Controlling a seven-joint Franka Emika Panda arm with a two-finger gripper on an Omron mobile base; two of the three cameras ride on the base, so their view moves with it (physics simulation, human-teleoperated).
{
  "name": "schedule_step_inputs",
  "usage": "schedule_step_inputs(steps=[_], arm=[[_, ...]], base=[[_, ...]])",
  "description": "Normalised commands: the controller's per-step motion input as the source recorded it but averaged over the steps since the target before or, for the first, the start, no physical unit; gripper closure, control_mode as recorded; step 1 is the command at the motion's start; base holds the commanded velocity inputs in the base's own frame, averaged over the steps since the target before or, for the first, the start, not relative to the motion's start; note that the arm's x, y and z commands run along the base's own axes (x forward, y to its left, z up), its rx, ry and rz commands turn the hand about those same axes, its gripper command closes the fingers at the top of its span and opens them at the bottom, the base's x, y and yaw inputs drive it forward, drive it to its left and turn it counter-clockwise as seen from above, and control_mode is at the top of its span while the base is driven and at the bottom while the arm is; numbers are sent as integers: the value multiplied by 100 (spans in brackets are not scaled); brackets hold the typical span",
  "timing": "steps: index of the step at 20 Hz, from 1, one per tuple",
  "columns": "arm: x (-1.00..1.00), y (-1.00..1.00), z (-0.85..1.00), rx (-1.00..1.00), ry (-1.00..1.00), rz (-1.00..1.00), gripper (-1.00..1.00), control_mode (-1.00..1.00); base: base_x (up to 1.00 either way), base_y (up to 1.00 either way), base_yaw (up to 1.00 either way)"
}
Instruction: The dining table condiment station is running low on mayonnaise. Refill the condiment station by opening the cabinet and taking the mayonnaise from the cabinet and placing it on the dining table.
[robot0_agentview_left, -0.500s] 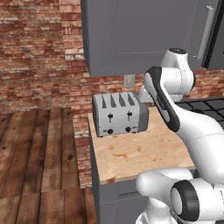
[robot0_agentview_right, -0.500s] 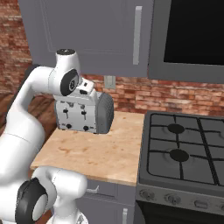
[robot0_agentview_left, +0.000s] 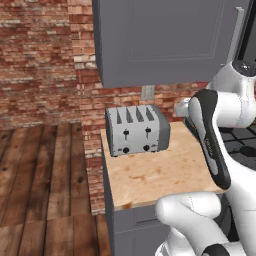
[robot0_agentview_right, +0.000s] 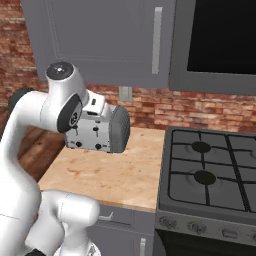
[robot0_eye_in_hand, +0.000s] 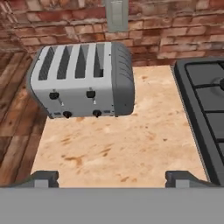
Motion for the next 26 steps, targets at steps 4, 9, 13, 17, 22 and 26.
schedule_step_inputs(steps=[4,9,13,17,22,26], arm=[[-51,-61,54,0,-89,0,-100,-100],[-1,-51,80,2,-71,0,-100,-100],[8,-53,84,3,-54,0,-100,-100],[22,-39,59,3,-43,0,-100,-100],[54,-1,1,0,-32,-1,-100,-100],[68,-2,0,2,-22,0,-100,-100]], base=[[0,0,0],[0,0,0],[0,0,0],[0,0,0],[0,0,0],[0,0,0]])
